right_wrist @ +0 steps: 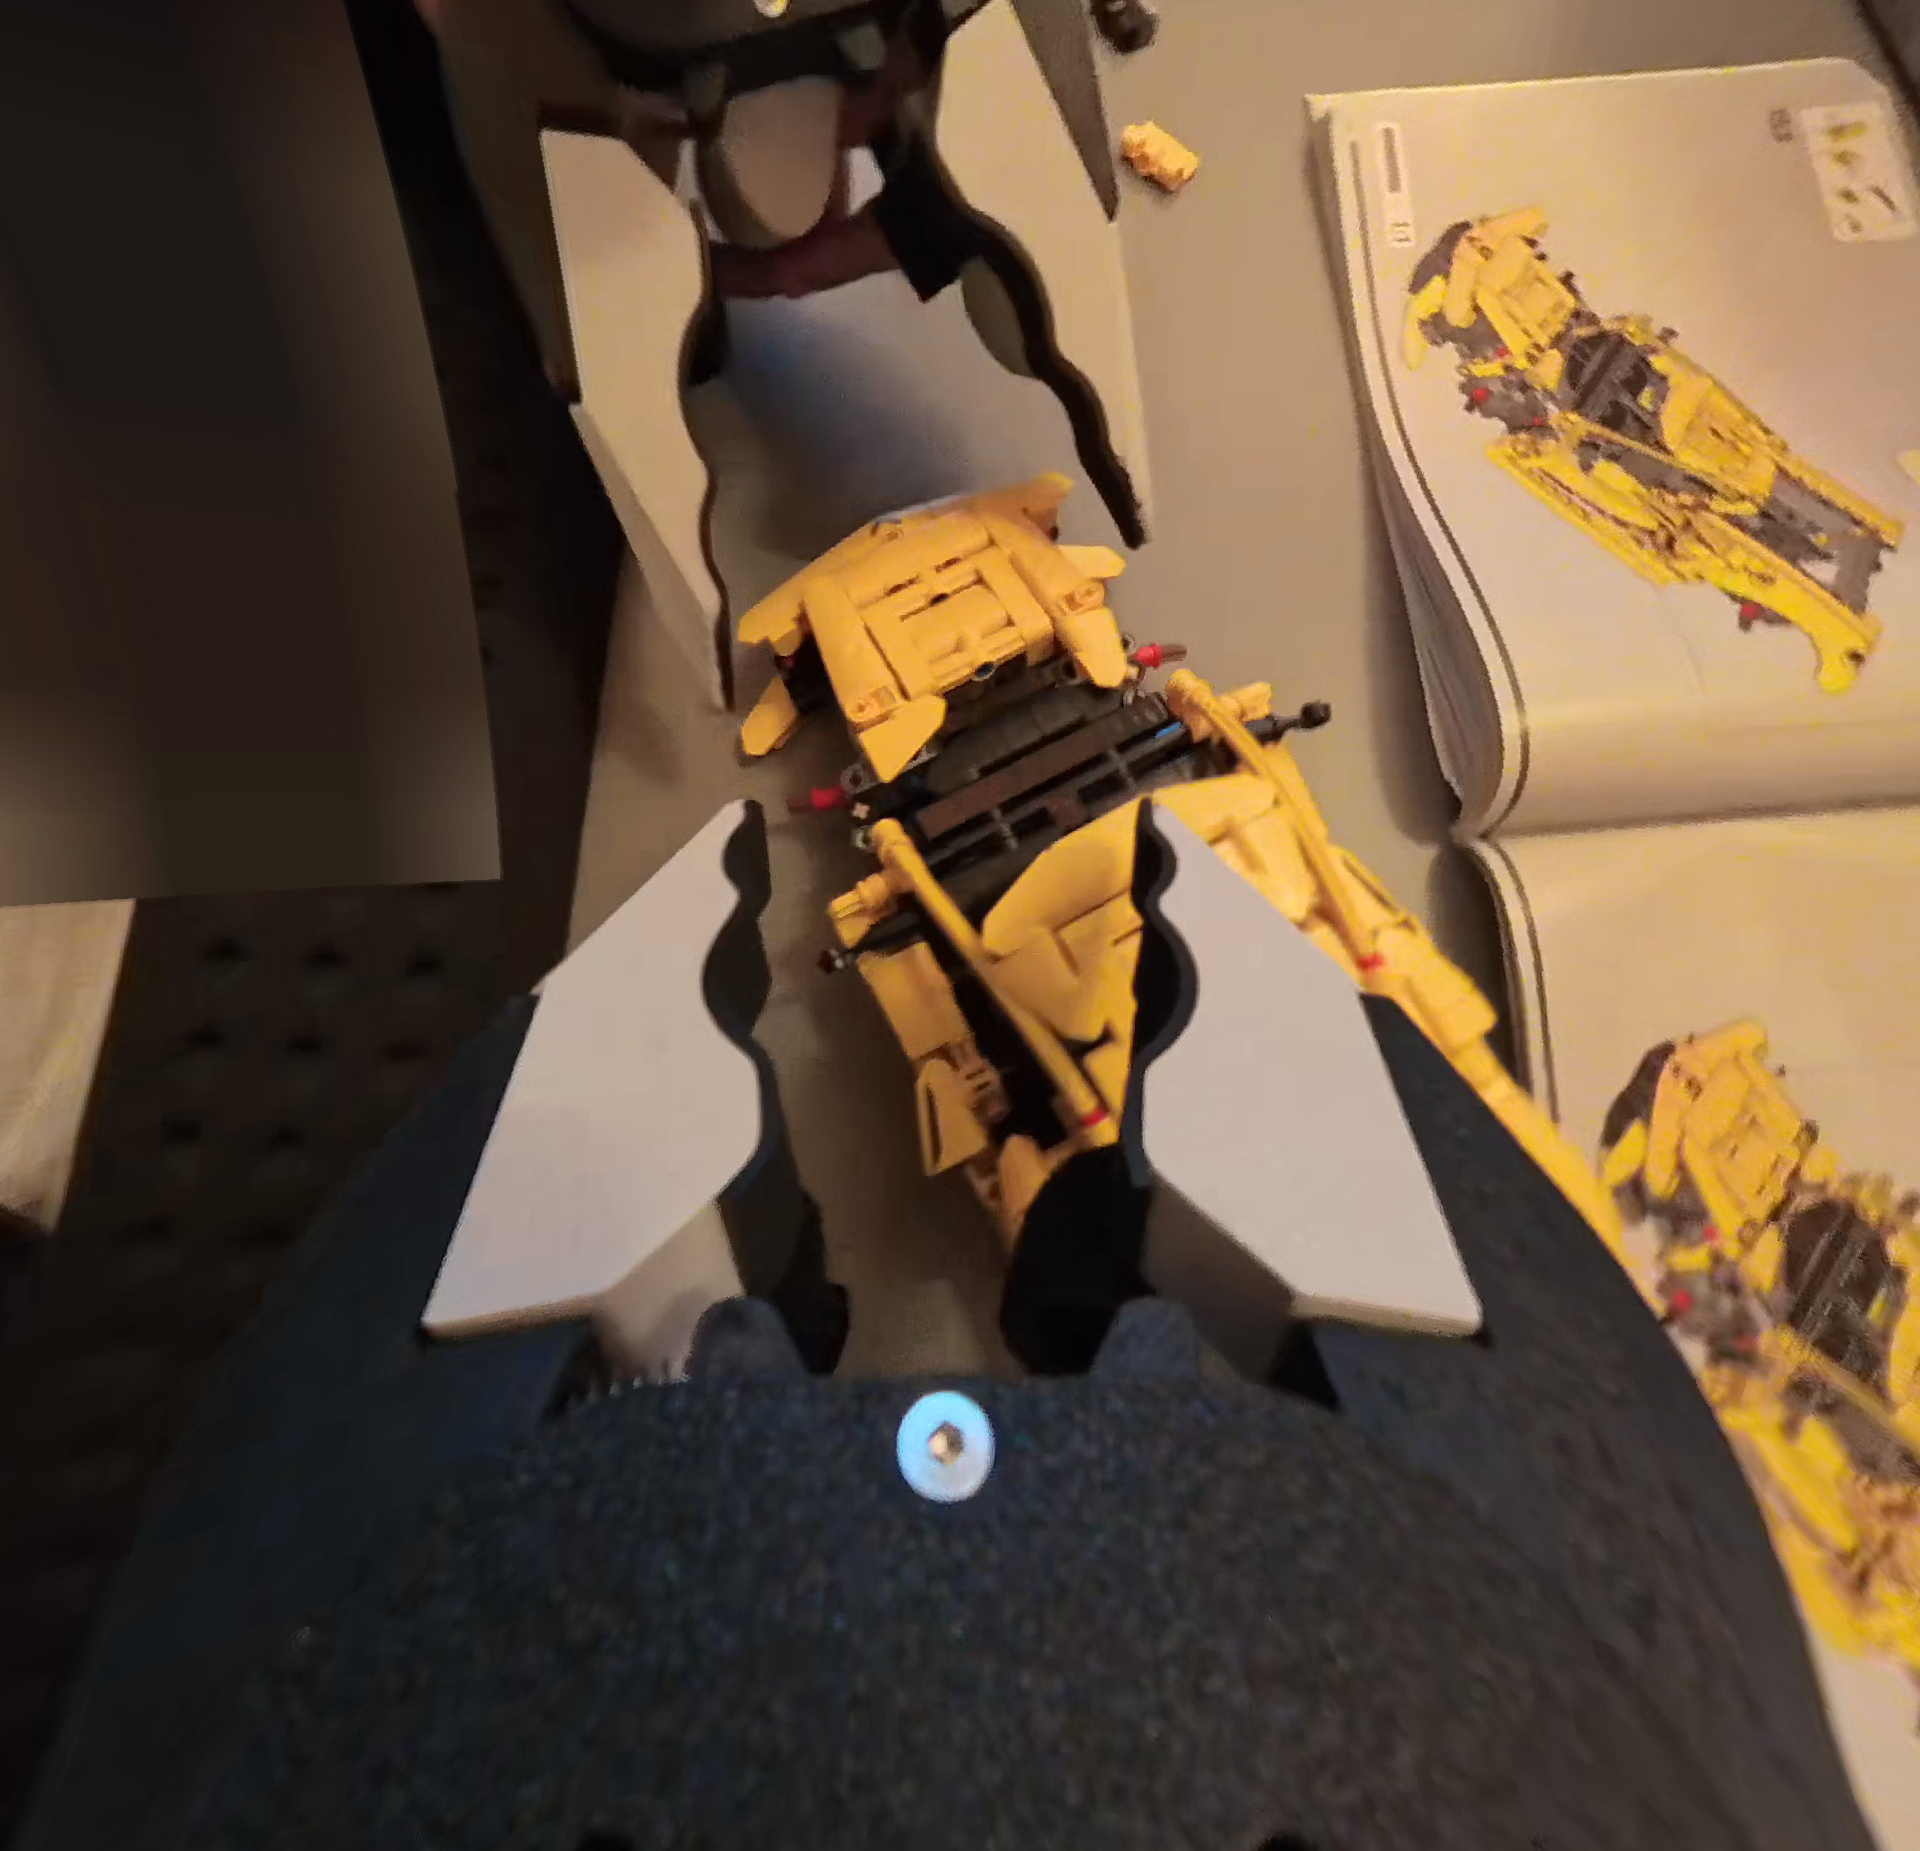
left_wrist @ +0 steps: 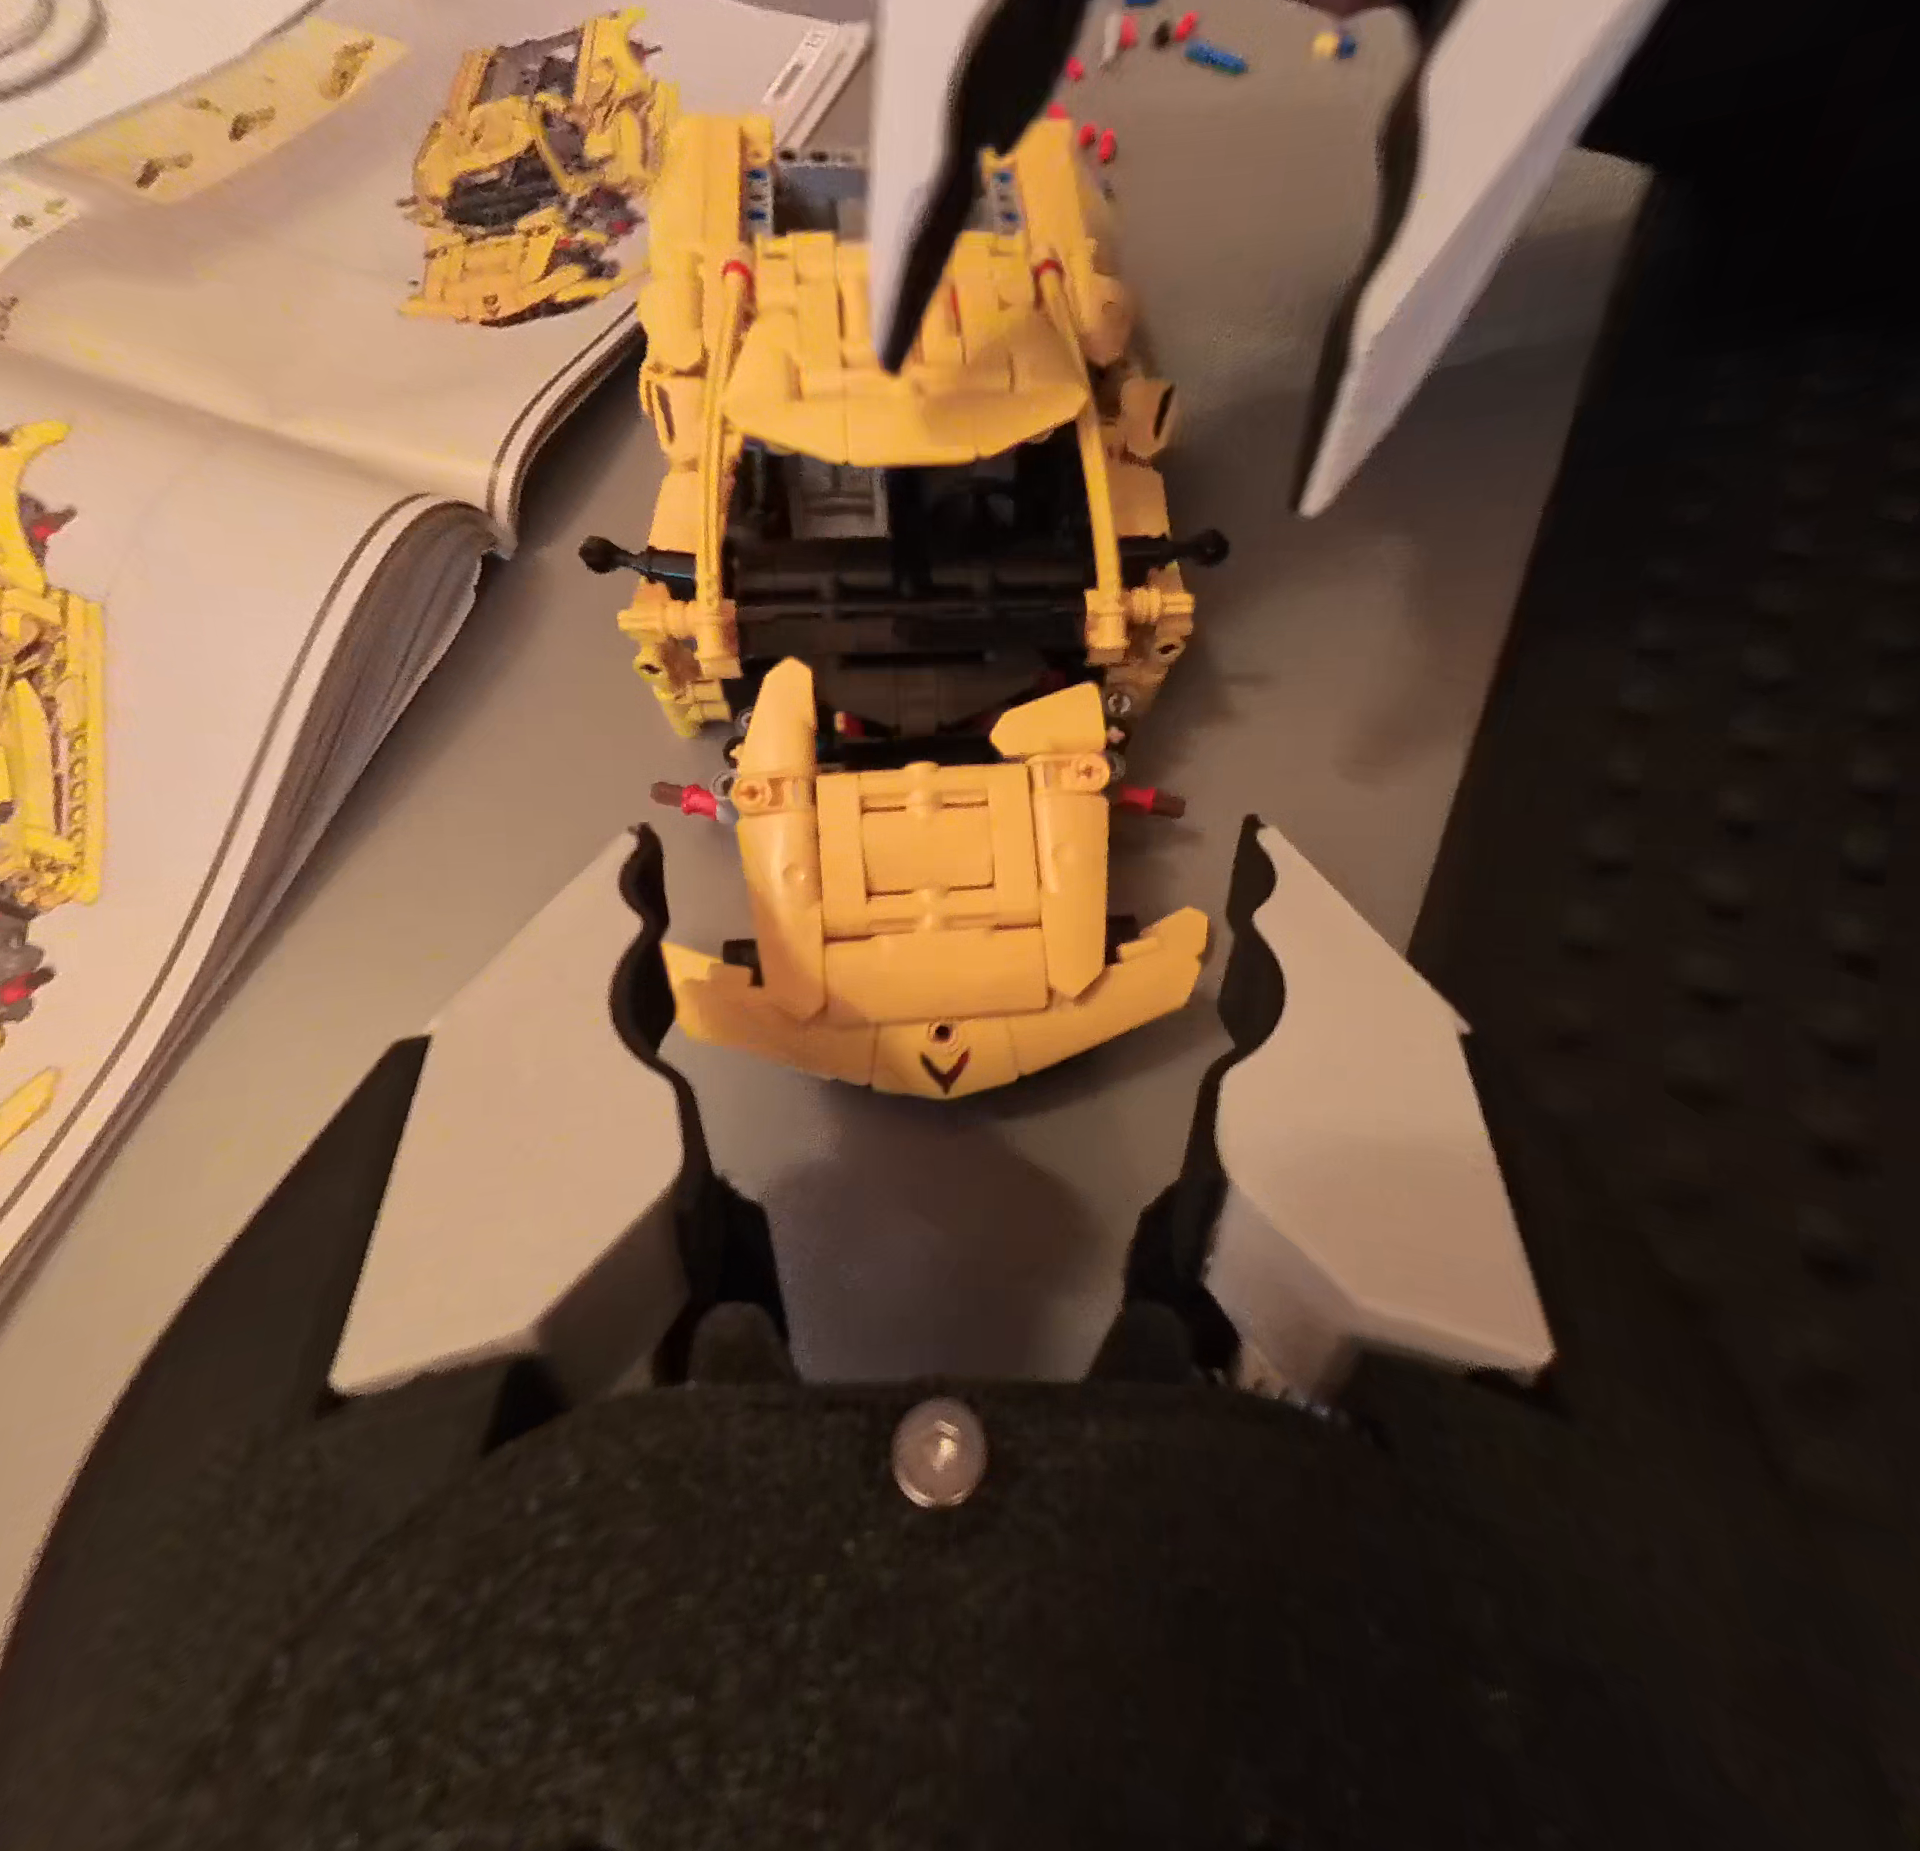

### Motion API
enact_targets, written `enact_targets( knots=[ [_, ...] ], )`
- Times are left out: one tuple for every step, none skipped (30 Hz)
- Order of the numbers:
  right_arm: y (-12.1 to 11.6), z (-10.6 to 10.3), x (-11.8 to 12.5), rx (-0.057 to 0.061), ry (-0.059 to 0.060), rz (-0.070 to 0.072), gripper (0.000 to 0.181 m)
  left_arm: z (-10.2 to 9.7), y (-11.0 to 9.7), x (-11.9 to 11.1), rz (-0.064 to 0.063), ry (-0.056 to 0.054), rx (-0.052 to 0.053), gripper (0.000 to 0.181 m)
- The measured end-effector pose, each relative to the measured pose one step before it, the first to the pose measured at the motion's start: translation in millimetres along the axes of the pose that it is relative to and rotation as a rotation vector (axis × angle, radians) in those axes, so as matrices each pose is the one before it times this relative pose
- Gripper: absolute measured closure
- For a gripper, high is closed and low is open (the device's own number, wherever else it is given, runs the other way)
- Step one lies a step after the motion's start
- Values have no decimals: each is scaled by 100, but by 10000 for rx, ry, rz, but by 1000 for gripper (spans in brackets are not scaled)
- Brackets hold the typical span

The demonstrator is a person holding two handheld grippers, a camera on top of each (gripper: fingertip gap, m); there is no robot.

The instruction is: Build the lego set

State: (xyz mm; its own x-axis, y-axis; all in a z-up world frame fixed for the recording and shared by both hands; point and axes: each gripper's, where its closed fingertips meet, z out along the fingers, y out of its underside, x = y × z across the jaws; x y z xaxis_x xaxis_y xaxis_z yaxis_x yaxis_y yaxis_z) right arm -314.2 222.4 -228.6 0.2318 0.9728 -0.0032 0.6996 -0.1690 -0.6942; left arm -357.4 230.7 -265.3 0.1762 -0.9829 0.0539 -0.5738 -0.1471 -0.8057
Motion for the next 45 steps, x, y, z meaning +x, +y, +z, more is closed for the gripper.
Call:
enact_targets(
  knots=[
    [206, -412, -385, 197, 287, 247, 111, 132, -229, 68, -136, -263, -313, 78],
    [223, -438, -424, 255, 312, 238, 112, 137, -271, 79, -189, -208, -261, 83],
    [182, -436, -542, 400, 250, 288, 114, 192, -216, 34, -110, -171, -191, 87],
    [207, -418, -740, 462, 104, 325, 115, 286, 77, -144, 37, -225, -275, 88],
    [286, -402, -792, 445, 59, 338, 115, 373, 383, -225, 140, -242, -404, 88],
    [397, -437, -609, 405, 154, 293, 116, 403, 507, -59, 155, -134, -420, 88],
    [508, -492, -432, 361, 235, 221, 117, 357, 415, 97, 115, -33, -337, 90],
    [449, -549, -365, 396, 224, 179, 120, 263, 222, 25, 80, -73, -218, 91],
    [375, -594, -291, 435, 207, 190, 123, 127, 68, -161, 106, -181, -148, 95],
    [309, -607, -187, 430, 189, 227, 125, 59, 23, -249, 150, -195, -168, 99],
    [261, -578, -57, 418, 165, 276, 129, 53, -29, -164, 89, -69, -154, 100],
    [112, -481, -76, 412, 55, 273, 133, 51, -81, -65, -66, 33, -140, 101],
    [-82, -382, -161, 271, -103, 97, 134, 89, -80, -73, -82, 33, -118, 101],
    [-227, -308, 105, 104, -9, 4, 135, 103, -108, -57, -49, 5, -57, 101],
    [-304, -241, 200, 122, 8, 94, 136, 61, -87, -6, -44, 22, -65, 101],
    [-221, -125, -21, 161, -142, 157, 137, 32, -38, 22, 34, 22, -120, 101],
    [20, 9, -134, 68, -184, 153, 137, 16, 7, -10, 161, -33, -152, 102],
    [204, 103, -91, -103, -89, 64, 137, 33, 10, -77, 157, -64, -86, 102],
    [181, 113, -76, -130, -25, -68, 137, 42, -31, -46, 37, -14, 11, 102],
    [61, 93, -72, -50, 8, -103, 137, 17, -4, -9, -46, 20, 30, 102],
    [20, 51, -36, -8, 9, -54, 137, -9, 15, -1, 7, -4, -10, 102],
    [46, 18, -31, -17, -20, 10, 137, -10, 18, 9, 27, -18, -44, 102],
    [14, 10, 19, -2, -27, 52, 137, -7, 18, 34, -4, -2, -46, 102],
    [-32, -21, 39, 23, -20, 68, 137, -11, 26, 45, 26, 0, -73, 103],
    [-51, -28, 9, 46, -51, 73, 137, -5, 15, 34, 23, 18, -45, 103],
    [-15, -9, -7, 30, -52, 78, 138, 5, -21, 6, -9, 47, 22, 102],
    [43, 13, 66, -16, -5, 59, 138, 7, -46, -12, -89, 52, 83, 102],
    [64, 45, 62, -37, 16, -1, 137, 18, -58, 8, -56, 10, 123, 102],
    [64, 76, 2, -30, 5, -54, 137, 9, -35, 8, 56, -41, 126, 102],
    [68, 119, -31, -24, -20, -78, 136, 0, -38, 10, 8, -41, 120, 102],
    [83, 166, -44, -12, -33, -96, 133, 23, -59, 9, -50, -14, 159, 101],
    [69, 166, -3, 6, -5, -165, 129, -25, -41, 34, 3, 31, 178, 101],
    [17, 94, 29, 0, 43, -165, 127, -153, -120, 37, -18, 57, 211, 93],
    [-59, 20, 32, 39, 42, -92, 127, -367, -310, 45, -51, 69, 329, 84],
    [-81, -13, 94, 75, 35, -5, 127, -648, -334, 46, -51, 77, 394, 82],
    [-90, -23, 223, 86, 69, 62, 125, -859, -242, -228, -143, -55, 386, 82],
    [-77, -70, 317, 69, 113, 106, 122, -1051, -299, -538, -305, -176, 487, 83],
    [-81, -109, 375, 42, 144, 106, 120, -1206, -513, -611, -489, -164, 700, 86],
    [-96, -169, 563, 51, 276, 89, 120, -1293, -698, -543, -666, -77, 881, 96],
    [-27, -201, 890, 1, 476, 92, 121, -1247, -797, -626, -776, -102, 991, 106],
    [94, -213, 1052, -67, 552, 66, 121, -1081, -770, -606, -731, -122, 990, 114],
    [173, -158, 961, -103, 499, 34, 121, -821, -561, -522, -551, -106, 885, 125],
    [230, -101, 1003, -150, 571, 35, 121, -461, -125, -457, -320, -124, 620, 132],
    [244, -22, 746, -144, 440, 24, 121, -46, 442, -606, -94, -239, 193, 132],
    [191, 23, 285, -108, 168, 22, 121, 191, 882, -713, 26, -322, -180, 132]
  ],
)
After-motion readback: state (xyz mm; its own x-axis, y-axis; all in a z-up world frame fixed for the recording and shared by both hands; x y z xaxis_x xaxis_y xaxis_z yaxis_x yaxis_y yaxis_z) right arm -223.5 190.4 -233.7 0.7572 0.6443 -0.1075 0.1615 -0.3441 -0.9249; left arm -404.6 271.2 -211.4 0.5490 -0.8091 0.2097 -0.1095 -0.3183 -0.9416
